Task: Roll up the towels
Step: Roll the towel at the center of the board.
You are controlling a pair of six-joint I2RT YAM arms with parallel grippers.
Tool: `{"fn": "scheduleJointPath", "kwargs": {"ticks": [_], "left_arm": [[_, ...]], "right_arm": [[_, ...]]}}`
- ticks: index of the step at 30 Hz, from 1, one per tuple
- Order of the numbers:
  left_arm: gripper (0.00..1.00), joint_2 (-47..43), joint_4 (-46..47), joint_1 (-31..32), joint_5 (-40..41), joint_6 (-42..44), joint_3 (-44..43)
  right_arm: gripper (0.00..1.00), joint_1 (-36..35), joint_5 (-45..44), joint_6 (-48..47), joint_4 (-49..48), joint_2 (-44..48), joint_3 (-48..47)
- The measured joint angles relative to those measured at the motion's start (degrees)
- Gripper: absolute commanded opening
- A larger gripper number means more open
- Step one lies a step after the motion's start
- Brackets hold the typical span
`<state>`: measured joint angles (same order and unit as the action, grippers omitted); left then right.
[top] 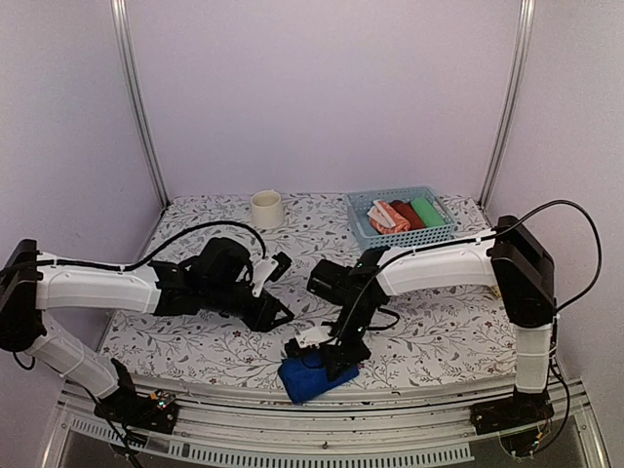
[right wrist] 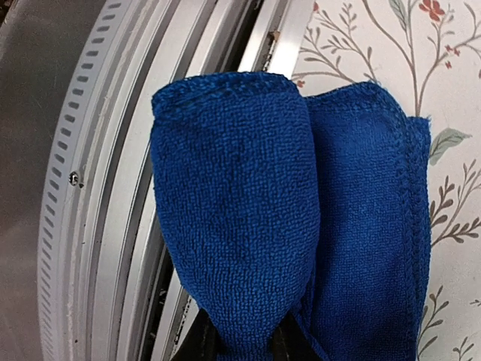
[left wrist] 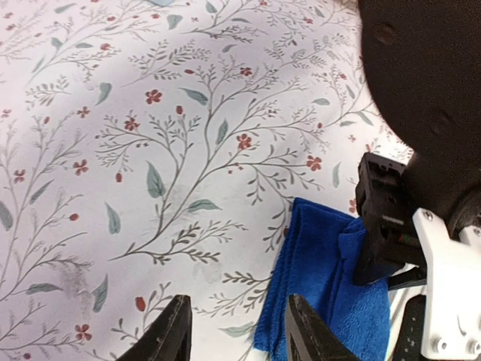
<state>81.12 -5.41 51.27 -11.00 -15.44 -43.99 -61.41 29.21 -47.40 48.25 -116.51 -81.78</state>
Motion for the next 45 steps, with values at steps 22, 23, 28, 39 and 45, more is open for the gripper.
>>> {"fn": "scheduleJointPath", "kwargs": {"ticks": [22,23,28,39,45], "left_arm": [[0.51,-14.27,3.58,21.14,19.67,1.44,16.02],[0.52,-13.16,3.72,22.43,19.74,2.45,15.58],[0.53,-0.85,1.18,27.5,23.02,9.68,4.96],[0.52,18.6,-4.39,30.88,34.86,20.2,-8.11],[0.51,20.76,-5.9,31.74,39.91,21.09,-9.99]], "right_arm": [[0.13,10.47,19.85,5.97,29.94,-25.55,-30.71],[0.13,10.51,20.02,6.08,30.05,-25.7,-30.82],[0.13,10.93,21.14,6.4,30.47,-26.18,-30.93],[0.14,11.47,22.05,7.21,29.9,-26.27,-30.29],[0.15,12.15,23.89,7.56,29.14,-26.27,-28.92]]}}
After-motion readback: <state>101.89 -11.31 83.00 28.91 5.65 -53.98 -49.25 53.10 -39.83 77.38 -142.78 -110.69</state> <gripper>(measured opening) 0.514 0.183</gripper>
